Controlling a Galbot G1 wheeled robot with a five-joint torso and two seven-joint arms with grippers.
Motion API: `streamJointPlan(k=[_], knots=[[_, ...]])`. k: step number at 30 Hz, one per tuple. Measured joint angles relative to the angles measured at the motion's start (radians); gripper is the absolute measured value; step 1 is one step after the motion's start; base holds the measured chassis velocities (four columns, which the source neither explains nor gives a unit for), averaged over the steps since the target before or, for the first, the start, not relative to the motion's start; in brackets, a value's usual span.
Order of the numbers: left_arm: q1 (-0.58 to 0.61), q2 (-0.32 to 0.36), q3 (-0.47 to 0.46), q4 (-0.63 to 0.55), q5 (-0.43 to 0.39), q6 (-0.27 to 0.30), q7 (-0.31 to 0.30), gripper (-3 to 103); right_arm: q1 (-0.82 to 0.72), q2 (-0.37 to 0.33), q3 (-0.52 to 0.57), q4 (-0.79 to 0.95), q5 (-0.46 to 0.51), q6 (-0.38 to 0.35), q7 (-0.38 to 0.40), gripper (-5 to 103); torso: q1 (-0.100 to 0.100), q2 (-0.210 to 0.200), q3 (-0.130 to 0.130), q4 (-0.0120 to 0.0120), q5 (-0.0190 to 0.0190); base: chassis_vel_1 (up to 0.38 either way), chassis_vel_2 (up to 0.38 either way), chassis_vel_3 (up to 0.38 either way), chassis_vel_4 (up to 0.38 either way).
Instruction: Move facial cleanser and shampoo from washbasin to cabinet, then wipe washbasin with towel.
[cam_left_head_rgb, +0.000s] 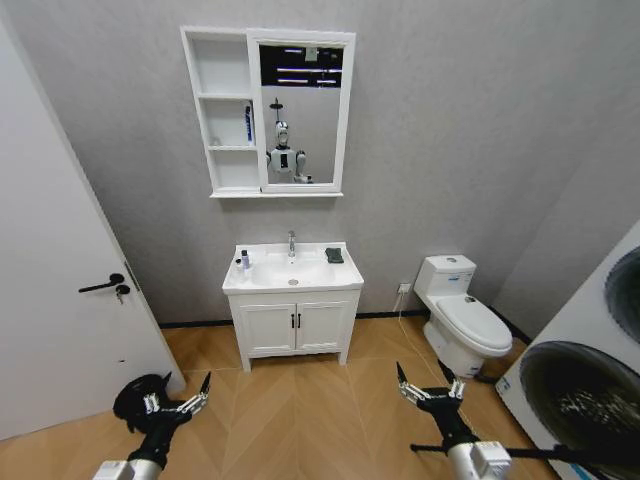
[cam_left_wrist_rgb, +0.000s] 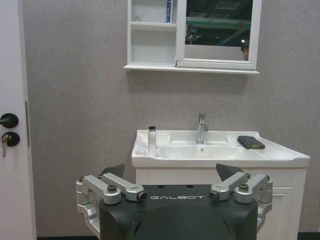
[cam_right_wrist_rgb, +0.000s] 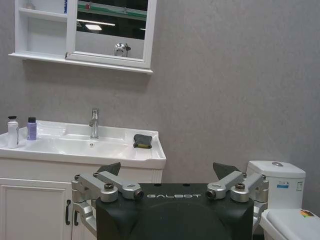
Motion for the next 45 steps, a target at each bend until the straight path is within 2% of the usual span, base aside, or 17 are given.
streamJointPlan(k=[29,45], knots=[[-0.008,-0.007,-0.009,0.014,0.023,-0.012,-0.017,100,0.001,-0.002,0.013,-0.002,0.008,-0.003,0.014,100,0.0,0.0,0.0,0.0,0.0,0.0,0.0,0.0,0.0],[0.017,-0.019,-0.012,0.005,0.051,-0.035,-0.015,100,-0.022,-0.005,0.021,0.004,0.009,-0.005,-0.009,100,0.0,0.0,0.0,0.0,0.0,-0.019,0.016,0.02,-0.018]])
